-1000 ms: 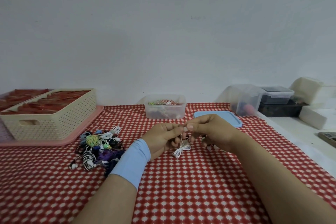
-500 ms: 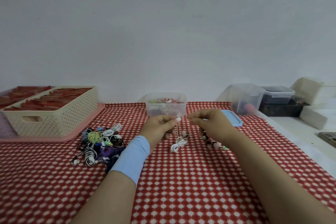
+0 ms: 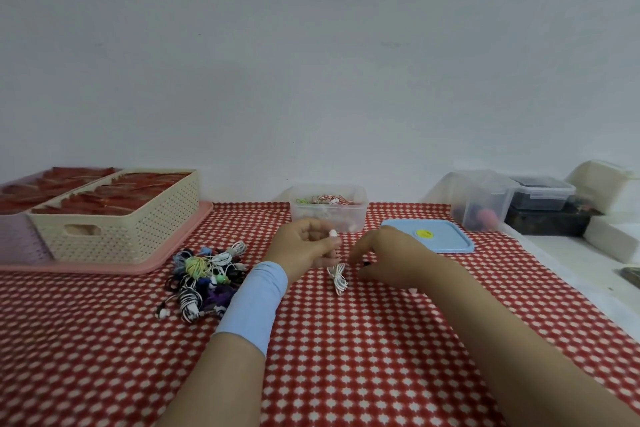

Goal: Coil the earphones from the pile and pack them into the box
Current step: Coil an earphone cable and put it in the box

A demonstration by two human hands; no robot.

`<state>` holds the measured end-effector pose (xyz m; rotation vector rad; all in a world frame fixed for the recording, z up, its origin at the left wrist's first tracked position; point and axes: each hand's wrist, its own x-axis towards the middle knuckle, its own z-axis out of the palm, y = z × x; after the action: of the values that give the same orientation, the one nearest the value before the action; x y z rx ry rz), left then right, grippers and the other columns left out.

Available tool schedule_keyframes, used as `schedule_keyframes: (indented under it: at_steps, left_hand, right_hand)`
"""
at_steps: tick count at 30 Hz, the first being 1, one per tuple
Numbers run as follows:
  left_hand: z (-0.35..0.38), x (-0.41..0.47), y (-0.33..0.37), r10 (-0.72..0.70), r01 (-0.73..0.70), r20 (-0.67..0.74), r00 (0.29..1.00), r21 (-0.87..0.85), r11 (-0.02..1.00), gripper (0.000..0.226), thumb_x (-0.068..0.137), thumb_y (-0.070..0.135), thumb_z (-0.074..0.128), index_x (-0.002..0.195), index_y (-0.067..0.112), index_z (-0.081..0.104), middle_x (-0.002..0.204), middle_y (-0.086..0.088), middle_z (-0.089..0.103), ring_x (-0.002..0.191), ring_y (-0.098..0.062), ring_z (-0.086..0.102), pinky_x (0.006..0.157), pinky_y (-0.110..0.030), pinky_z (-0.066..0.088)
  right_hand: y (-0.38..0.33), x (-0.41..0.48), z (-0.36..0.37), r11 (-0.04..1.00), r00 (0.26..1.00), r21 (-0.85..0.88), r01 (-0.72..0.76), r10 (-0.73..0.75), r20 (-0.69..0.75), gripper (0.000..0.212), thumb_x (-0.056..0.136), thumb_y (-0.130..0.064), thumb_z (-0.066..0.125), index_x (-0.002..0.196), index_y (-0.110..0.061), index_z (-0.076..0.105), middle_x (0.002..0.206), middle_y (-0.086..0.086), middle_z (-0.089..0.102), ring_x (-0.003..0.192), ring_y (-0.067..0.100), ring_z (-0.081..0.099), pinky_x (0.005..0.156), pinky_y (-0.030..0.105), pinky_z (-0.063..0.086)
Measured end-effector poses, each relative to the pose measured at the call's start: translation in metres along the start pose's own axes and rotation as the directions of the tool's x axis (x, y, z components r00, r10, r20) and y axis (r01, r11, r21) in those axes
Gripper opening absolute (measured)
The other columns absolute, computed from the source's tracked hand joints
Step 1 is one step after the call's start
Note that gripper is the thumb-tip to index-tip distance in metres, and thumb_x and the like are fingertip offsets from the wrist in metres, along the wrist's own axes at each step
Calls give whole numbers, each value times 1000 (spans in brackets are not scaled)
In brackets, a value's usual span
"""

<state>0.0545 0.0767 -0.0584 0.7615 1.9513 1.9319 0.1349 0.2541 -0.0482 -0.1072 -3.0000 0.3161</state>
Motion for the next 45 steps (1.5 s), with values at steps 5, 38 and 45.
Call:
schedule_keyframes:
  at_steps: [5, 38, 45]
  left_hand:
    - [-3, 2, -2, -7, 7, 3, 1000, 94, 996, 18, 83, -4, 72, 99, 4, 70, 80, -12, 70, 67, -17, 70, 66, -33, 62]
    - [-34, 51, 38, 86, 22, -156, 984, 587, 810, 9, 89, 20, 66, 94, 27, 70, 98, 2, 71, 87, -15, 68, 85, -38, 59]
    - [-37, 109, 63, 112, 5, -126, 986, 684, 729, 12, 86, 26, 68, 97, 31, 67, 93, 12, 66, 88, -8, 61, 75, -20, 45]
  right_hand:
    - [-7, 7, 4, 998, 999, 41, -39, 39, -8, 19, 86, -31, 72, 104, -35, 71, 101, -17, 64, 96, 7, 58, 84, 27, 48]
    - [-24, 57, -49, 930, 993, 360, -80, 107, -53, 9, 81, -29, 77, 78, -22, 74, 82, -4, 72, 81, 12, 65, 72, 30, 54]
    - [-5, 110, -81, 985, 968, 161, -68, 105, -228, 19, 90, -29, 67, 106, -22, 75, 99, -6, 71, 94, 14, 65, 87, 32, 55]
